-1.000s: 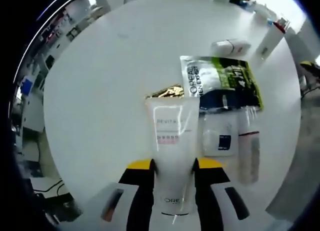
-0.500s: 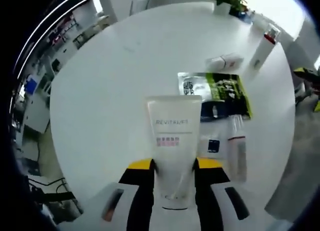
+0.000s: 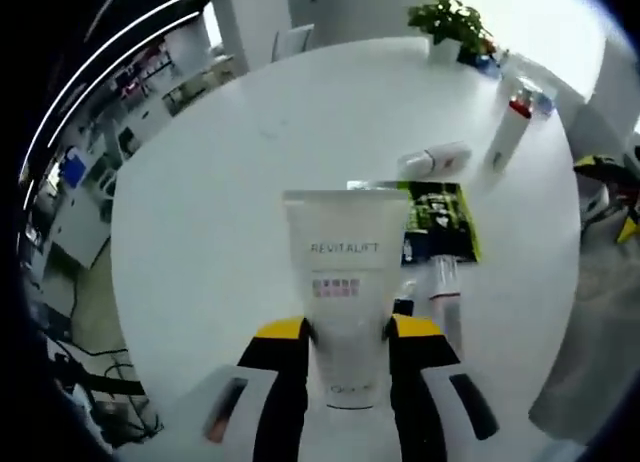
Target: Arrange the skincare products in the storage area until every visible bottle or jar stands upright without overlapping.
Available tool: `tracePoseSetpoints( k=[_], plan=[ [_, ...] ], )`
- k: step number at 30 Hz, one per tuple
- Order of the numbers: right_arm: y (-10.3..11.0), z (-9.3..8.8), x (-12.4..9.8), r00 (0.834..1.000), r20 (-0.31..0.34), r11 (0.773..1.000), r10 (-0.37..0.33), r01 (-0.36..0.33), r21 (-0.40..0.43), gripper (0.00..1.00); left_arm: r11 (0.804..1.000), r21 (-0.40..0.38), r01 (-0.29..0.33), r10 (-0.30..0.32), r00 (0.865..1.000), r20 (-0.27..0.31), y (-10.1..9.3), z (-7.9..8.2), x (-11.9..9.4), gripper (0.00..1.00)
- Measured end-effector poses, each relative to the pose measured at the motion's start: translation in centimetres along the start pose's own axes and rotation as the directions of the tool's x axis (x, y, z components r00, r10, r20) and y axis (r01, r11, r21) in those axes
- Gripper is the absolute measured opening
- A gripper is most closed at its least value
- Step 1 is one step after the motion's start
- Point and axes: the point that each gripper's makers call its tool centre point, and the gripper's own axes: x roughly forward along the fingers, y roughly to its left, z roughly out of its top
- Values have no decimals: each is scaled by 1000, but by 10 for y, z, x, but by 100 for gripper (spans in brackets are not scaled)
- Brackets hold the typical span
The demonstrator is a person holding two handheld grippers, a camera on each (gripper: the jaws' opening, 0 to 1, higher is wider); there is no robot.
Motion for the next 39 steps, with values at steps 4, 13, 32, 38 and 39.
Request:
tracePoseSetpoints(
  k=[4, 13, 32, 38, 39],
  plan=[
    [3, 10, 0, 999, 48, 998, 17, -19, 58, 80, 1000, -12, -2, 2, 1000, 25, -5, 4, -5, 27],
    [12, 24, -1, 997, 71, 998, 24, -28, 48, 79, 1000, -20, -13, 14, 997, 78, -14, 12, -18, 27],
    [40, 39, 3, 992, 92, 996, 92, -90, -17, 79, 998, -63, -2, 11, 990, 143, -46, 14, -49, 26],
    [56, 51, 13, 985, 97, 989, 143, -137, -59, 79, 997, -73, 21, -7, 983, 183, -68, 25, -63, 26],
    [59, 54, 15, 983, 100, 987, 152, -146, -66, 79, 997, -73, 24, -9, 982, 190, -71, 26, -65, 26]
  ],
)
